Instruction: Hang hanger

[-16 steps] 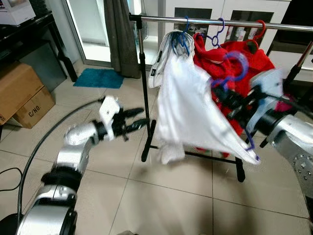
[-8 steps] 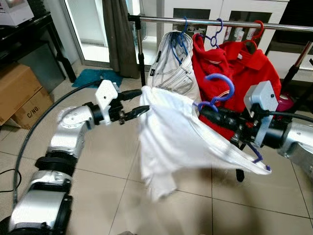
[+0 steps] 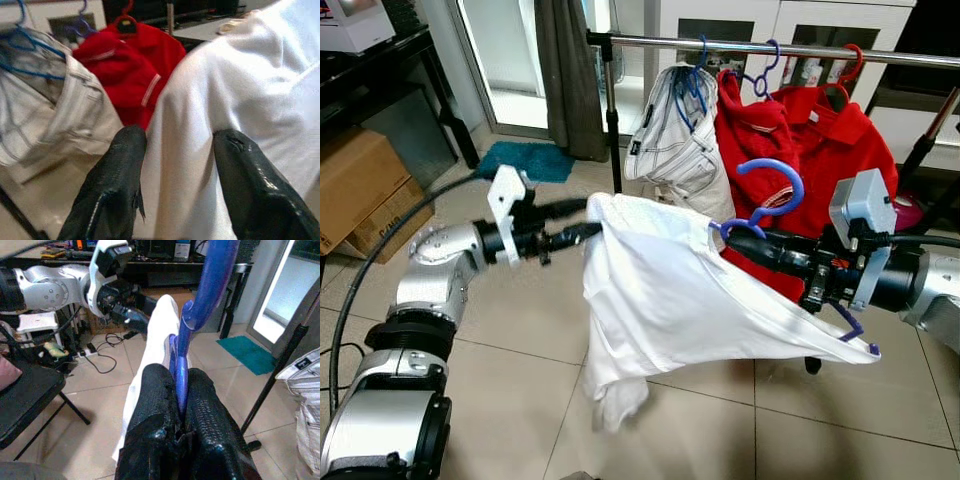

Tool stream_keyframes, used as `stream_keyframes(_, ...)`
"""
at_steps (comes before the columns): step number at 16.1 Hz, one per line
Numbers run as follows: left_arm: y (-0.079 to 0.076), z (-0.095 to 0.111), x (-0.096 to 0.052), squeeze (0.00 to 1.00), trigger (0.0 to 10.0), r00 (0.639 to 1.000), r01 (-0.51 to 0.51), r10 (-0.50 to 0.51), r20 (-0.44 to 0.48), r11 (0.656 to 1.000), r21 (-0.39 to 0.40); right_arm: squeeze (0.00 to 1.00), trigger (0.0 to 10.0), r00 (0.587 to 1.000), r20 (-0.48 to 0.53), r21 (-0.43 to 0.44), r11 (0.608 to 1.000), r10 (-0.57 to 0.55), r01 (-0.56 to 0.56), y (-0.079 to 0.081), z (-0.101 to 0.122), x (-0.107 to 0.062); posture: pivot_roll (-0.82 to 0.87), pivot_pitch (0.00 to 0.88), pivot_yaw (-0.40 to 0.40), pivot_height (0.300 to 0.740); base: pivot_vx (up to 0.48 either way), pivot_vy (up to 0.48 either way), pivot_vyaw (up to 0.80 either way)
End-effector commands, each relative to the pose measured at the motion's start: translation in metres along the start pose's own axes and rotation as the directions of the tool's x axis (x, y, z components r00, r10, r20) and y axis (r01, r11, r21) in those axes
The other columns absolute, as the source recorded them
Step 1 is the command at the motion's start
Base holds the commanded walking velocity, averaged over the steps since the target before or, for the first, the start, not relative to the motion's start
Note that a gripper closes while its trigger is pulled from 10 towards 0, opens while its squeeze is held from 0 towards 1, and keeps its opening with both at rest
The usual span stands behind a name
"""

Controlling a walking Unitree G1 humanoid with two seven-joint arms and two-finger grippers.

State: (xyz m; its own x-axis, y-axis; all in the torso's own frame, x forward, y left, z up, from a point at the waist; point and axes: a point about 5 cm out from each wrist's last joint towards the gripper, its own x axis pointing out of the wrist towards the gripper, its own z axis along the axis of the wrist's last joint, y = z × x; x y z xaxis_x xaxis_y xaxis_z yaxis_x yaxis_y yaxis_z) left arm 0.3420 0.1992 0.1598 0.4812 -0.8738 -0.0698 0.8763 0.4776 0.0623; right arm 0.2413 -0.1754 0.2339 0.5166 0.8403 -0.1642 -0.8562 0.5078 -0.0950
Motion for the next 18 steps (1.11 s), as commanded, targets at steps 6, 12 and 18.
stream_keyframes(6,-0.0013,-0.0092,0.0007,0.0,0.0,0.999,0.042,-0.044,-0.02,0.996,-0.084,0.0,10.0,0.999,0.031,-0.023,0.999,0.029,-0.028,0.0048,0.0093,-0.0019,-0.28,0.0,0.072,0.74,0.0,0.0,0.0)
stream_keyframes(12,-0.0027,-0.0113,0.0044,0.0,0.0,0.998,0.062,-0.061,0.011,0.99,-0.128,0.0,10.0,0.999,0.034,-0.015,0.999,0.03,-0.03,0.0071,0.0078,-0.0016,-0.28,0.0,0.076,0.74,0.0,0.0,0.0)
stream_keyframes(18,-0.0006,-0.0087,-0.0003,0.0,0.0,0.997,0.064,-0.055,0.059,0.984,-0.165,0.0,10.0,1.0,0.005,-0.008,1.0,0.004,-0.004,0.0075,0.0016,-0.0029,-0.29,0.0,0.087,0.74,0.0,0.0,0.0)
